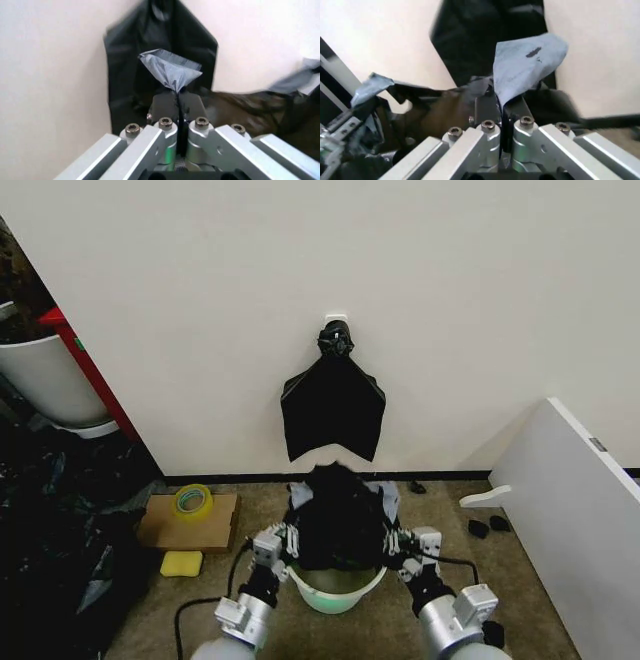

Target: Place the garbage bag over the trash bin.

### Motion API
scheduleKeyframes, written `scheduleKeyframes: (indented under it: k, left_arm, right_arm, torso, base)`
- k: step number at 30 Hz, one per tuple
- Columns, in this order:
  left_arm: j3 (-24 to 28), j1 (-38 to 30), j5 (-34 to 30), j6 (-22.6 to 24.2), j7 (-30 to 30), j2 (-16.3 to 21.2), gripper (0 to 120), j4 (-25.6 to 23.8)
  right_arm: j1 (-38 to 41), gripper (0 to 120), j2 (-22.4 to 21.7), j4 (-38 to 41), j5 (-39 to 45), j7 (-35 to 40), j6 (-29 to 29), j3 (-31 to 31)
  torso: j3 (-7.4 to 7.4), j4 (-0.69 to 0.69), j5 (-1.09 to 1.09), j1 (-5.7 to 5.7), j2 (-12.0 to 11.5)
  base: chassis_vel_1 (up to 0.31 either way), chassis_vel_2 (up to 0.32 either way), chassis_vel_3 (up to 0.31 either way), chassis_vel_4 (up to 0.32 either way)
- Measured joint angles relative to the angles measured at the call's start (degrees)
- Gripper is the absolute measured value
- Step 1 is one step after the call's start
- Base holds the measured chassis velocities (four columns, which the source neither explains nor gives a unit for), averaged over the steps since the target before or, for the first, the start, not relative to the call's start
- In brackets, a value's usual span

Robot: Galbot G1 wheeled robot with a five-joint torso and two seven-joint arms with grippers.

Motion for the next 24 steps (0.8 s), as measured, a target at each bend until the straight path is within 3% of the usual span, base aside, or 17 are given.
scheduleKeyframes:
  k: [8, 19, 24]
  left_arm:
    - [-1.1, -1.04, 1.61, 0.7, -0.91, 1.21, 0, -2.87]
    - [0.21, -1.84, 4.48, 0.52, -0.34, -0.33, 0, -1.0]
    - [0.21, -2.56, 4.55, 1.04, -0.27, -0.57, 0, -0.8]
  right_arm:
    - [0.53, 0, 1.34, -1.42, 2.54, -4.87, 3.81, -0.79]
    - [-0.53, 0, 2.75, -3.47, 7.13, 5.34, 3.23, -2.14]
    - [-0.51, 0, 3.1, -3.49, 7.73, 5.69, 4.26, -2.05]
  torso:
    - [0.0, 0.02, 0.01, 0.0, 0.0]
    - [0.0, 0.02, 0.01, 0.0, 0.0]
    - [0.0, 0.02, 0.01, 0.0, 0.0]
  base:
    - [0.0, 0.0, 0.0, 0.0]
    - [0.0, 0.0, 0.0, 0.0]
    - [0.0, 0.0, 0.0, 0.0]
